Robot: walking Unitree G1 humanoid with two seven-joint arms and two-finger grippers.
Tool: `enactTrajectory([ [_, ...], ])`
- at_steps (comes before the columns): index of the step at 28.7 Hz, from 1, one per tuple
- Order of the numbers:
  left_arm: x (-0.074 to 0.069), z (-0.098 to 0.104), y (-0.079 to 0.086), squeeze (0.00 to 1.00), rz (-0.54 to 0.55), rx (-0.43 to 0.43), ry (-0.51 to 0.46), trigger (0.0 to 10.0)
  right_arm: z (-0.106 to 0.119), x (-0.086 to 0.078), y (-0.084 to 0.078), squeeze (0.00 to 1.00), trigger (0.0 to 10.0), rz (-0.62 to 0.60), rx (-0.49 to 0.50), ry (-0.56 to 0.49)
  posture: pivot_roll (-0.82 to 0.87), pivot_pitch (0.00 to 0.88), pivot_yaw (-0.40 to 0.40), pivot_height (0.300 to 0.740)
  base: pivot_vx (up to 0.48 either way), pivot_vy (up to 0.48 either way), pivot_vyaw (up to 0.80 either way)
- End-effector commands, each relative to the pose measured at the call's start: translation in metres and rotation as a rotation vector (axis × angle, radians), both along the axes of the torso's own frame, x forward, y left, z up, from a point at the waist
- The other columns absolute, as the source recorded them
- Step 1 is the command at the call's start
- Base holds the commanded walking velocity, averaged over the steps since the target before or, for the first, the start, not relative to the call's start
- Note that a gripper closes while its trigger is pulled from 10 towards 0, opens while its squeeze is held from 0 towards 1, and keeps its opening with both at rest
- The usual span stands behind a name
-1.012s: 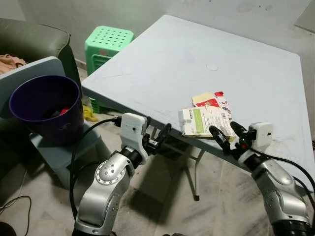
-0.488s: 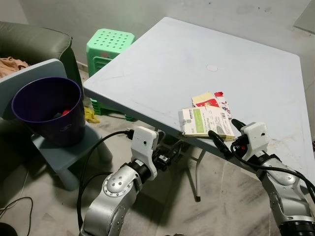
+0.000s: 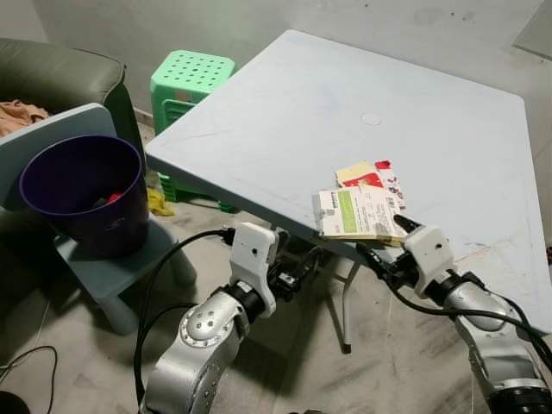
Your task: Picking trash to rubbish bin
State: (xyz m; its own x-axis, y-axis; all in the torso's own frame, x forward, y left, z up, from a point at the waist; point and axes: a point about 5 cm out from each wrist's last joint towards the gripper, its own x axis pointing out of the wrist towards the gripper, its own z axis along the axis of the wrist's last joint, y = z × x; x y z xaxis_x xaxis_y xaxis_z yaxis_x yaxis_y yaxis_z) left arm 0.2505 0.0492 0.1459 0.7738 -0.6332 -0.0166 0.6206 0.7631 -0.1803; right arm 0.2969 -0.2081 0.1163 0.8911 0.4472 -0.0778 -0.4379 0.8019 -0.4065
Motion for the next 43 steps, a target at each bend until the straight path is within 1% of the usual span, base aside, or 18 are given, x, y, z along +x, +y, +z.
enactTrajectory([
  [1,-0.003,0.004,-0.002,0.00,-0.005,-0.004,-0.008,10.0,-0.002,0.000,-0.001,0.00,10.0,0.002,-0.036,-0.009,-0.03,0.163,-0.094,0.740,0.000,0.000,0.00],
  [4,-0.003,0.005,-0.002,0.00,-0.005,-0.005,-0.008,10.0,-0.004,0.002,0.000,0.00,10.0,-0.017,-0.057,-0.011,-0.03,0.164,-0.094,0.740,0.000,0.000,0.00],
  [5,-0.004,0.005,-0.002,0.00,-0.002,-0.005,-0.008,10.0,-0.007,0.004,0.000,0.00,10.0,-0.038,-0.105,-0.021,-0.03,0.167,-0.094,0.740,0.000,0.000,0.00],
  [7,-0.004,0.005,-0.001,0.00,0.001,-0.006,-0.008,10.0,-0.008,0.005,0.000,0.00,10.0,-0.056,-0.125,-0.034,-0.03,0.170,-0.092,0.740,0.000,0.000,0.00],
  [10,-0.004,0.005,0.000,0.00,0.004,-0.005,-0.007,10.0,-0.008,0.008,-0.001,0.00,10.0,-0.086,-0.135,-0.043,-0.03,0.170,-0.093,0.740,0.000,0.000,0.00],
  [12,-0.004,0.005,0.000,0.00,0.004,-0.006,-0.005,10.0,-0.009,0.012,-0.002,0.00,10.0,-0.152,-0.142,-0.044,-0.03,0.173,-0.092,0.740,0.000,0.000,0.00],
  [17,-0.005,0.005,0.000,0.00,0.007,-0.007,-0.004,10.0,-0.011,0.014,-0.002,0.00,10.0,-0.194,-0.138,-0.035,-0.03,0.173,-0.092,0.740,0.000,0.000,0.00],
  [19,-0.005,0.006,0.000,0.00,0.007,-0.007,-0.004,10.0,-0.012,0.016,-0.003,0.00,10.0,-0.227,-0.155,-0.029,-0.03,0.174,-0.092,0.740,0.000,0.000,0.00],
  [23,-0.005,0.006,-0.001,0.00,0.008,-0.007,-0.004,10.0,-0.013,0.016,-0.004,0.00,10.0,-0.245,-0.148,-0.025,-0.03,0.174,-0.092,0.740,0.000,0.000,0.00],
  [24,-0.005,0.006,-0.001,0.00,0.008,-0.006,-0.003,10.0,-0.014,0.016,-0.005,0.00,9.5,-0.255,-0.146,-0.014,-0.03,0.177,-0.091,0.740,0.000,0.000,0.00],
  [25,-0.005,0.006,-0.001,0.00,0.008,-0.005,-0.003,10.0,-0.014,0.017,-0.005,0.00,8.2,-0.258,-0.145,-0.011,-0.03,0.177,-0.091,0.740,0.000,0.000,0.00],
  [26,-0.005,0.006,-0.001,0.00,0.008,-0.005,-0.003,10.0,-0.014,0.017,-0.005,0.00,8.2,-0.264,-0.152,-0.015,-0.02,0.177,-0.091,0.740,0.000,0.000,0.00],
  [27,-0.005,0.006,-0.001,0.00,0.008,-0.005,-0.002,10.0,-0.015,0.017,-0.005,0.00,3.6,-0.258,-0.153,-0.014,-0.02,0.177,-0.091,0.740,0.000,0.000,0.00],
  [29,-0.005,0.006,0.000,0.00,0.007,-0.004,-0.001,10.0,-0.016,0.016,-0.003,0.00,0.4,-0.251,-0.150,-0.012,-0.02,0.177,-0.091,0.740,0.000,0.000,0.00],
  [30,-0.005,0.006,0.000,0.00,0.008,-0.004,-0.001,10.0,-0.016,0.016,-0.002,0.00,0.0,-0.251,-0.144,-0.010,-0.02,0.177,-0.091,0.740,0.000,0.000,0.00],
  [37,-0.005,0.006,0.000,0.00,0.011,-0.002,-0.001,10.0,-0.015,0.016,0.003,0.00,0.0,-0.247,-0.130,-0.030,-0.02,0.177,-0.089,0.740,0.000,0.000,0.00],
  [43,-0.005,0.006,0.001,0.00,0.015,0.000,-0.001,10.0,-0.015,0.017,0.003,0.00,0.0,-0.255,-0.125,-0.026,-0.01,0.175,-0.091,0.740,0.000,0.000,0.00],
])
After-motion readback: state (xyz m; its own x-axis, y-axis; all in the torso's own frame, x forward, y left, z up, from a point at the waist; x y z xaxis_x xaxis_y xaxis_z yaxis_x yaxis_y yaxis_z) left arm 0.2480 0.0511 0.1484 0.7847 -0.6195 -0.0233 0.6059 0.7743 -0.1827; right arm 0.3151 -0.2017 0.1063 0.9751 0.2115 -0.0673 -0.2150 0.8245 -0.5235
